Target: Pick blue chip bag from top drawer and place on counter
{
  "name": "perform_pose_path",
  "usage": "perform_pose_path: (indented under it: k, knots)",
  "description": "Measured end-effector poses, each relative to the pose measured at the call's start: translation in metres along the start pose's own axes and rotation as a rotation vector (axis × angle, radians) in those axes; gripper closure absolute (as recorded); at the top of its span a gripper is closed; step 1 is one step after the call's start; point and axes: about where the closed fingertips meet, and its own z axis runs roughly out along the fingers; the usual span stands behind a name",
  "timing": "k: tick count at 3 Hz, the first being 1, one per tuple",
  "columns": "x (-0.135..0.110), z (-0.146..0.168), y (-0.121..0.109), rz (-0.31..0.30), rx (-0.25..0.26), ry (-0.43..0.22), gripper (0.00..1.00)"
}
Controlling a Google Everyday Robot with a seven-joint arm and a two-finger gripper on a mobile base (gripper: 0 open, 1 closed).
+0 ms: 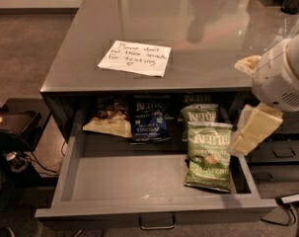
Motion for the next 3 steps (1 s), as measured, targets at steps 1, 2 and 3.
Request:
perform_pose_path:
  k: [1,2,3]
  knots:
    - [-0.017,0.039,0.007,-0.005,0.018,-0.056,0.0]
    - [-0.036,0.084,0.004,0.01,0.048,-0.111,0.0]
    - [-0.036,0.084,0.004,0.011,0.048,-0.111,0.0]
